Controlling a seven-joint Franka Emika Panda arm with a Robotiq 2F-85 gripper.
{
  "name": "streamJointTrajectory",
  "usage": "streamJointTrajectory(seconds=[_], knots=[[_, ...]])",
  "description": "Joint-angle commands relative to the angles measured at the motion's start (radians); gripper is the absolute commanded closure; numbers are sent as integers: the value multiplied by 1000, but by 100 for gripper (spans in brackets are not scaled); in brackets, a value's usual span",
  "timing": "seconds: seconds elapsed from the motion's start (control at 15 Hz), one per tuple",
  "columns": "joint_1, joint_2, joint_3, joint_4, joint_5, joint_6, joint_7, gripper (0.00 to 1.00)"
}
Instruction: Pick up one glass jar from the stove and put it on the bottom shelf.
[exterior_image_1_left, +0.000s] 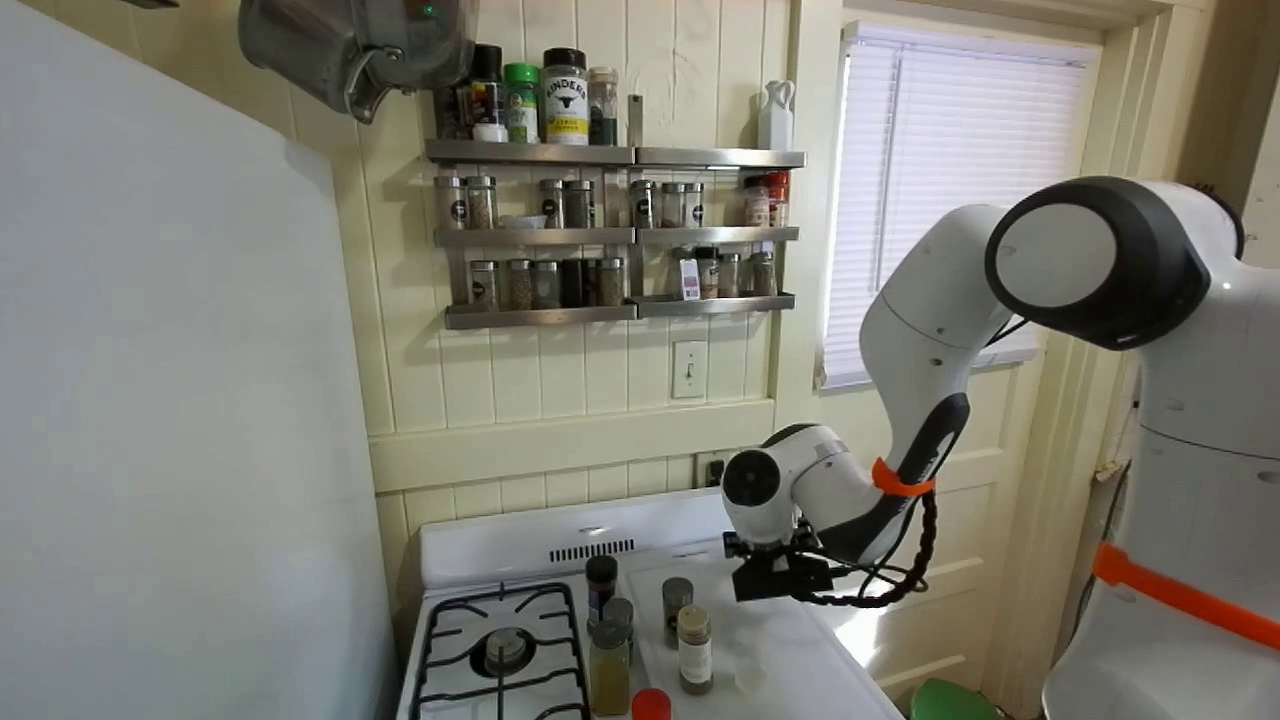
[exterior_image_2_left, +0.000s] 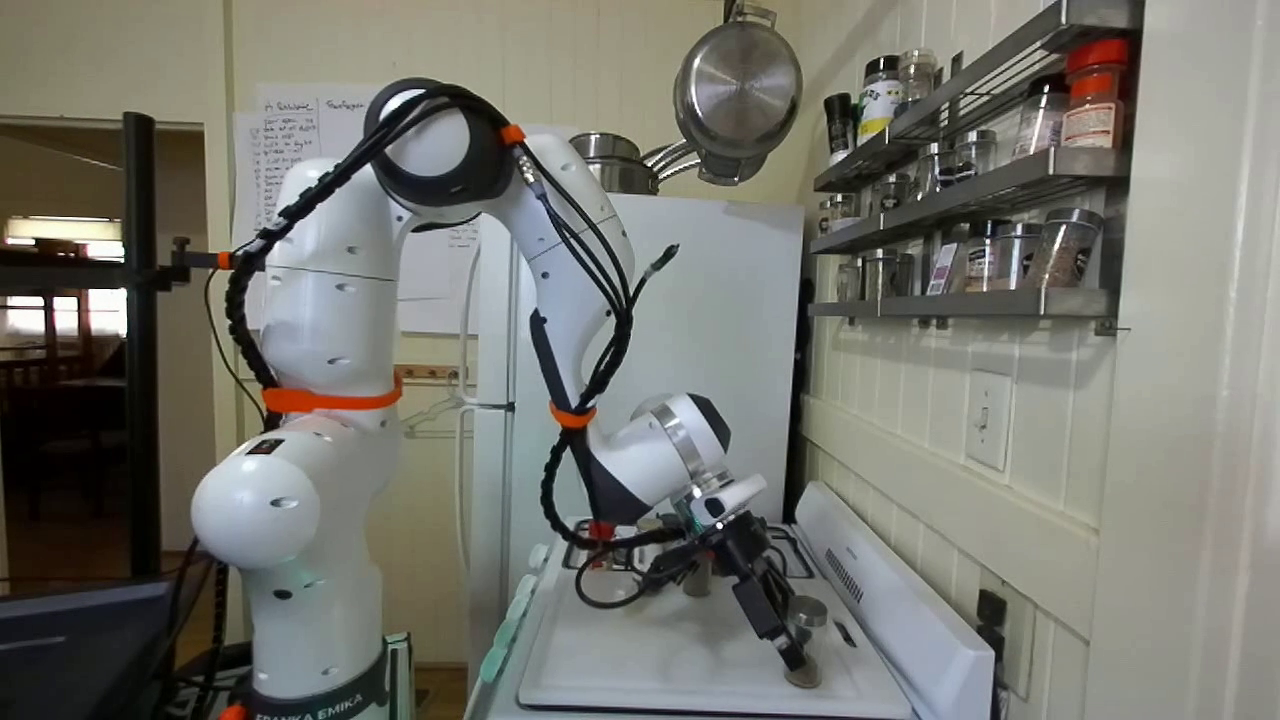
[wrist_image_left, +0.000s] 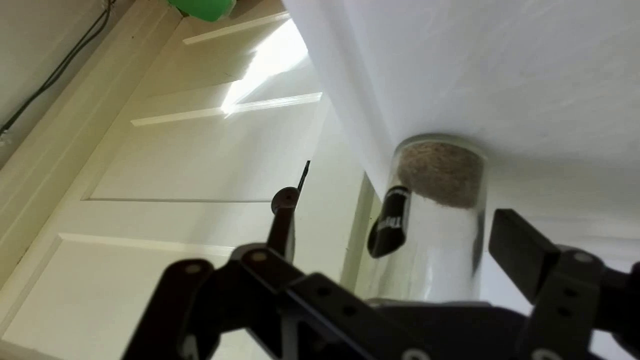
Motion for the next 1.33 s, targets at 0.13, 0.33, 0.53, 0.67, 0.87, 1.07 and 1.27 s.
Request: streamJointTrajectory(seconds=[0.13,0.33,0.53,0.67,0.87,1.07,1.27], knots=[[117,37,-114,28,-25,-7,36,0],[141,46,-135,39,-27,2,36,0],[155,63,-144,52,-21,16,33,0],[162,72,-147,59,-18,19,34,0],[166,81,-150,65,-16,17,34,0],[168,89,-151,73,-17,16,34,0],[169,93,-150,80,-19,19,34,2]])
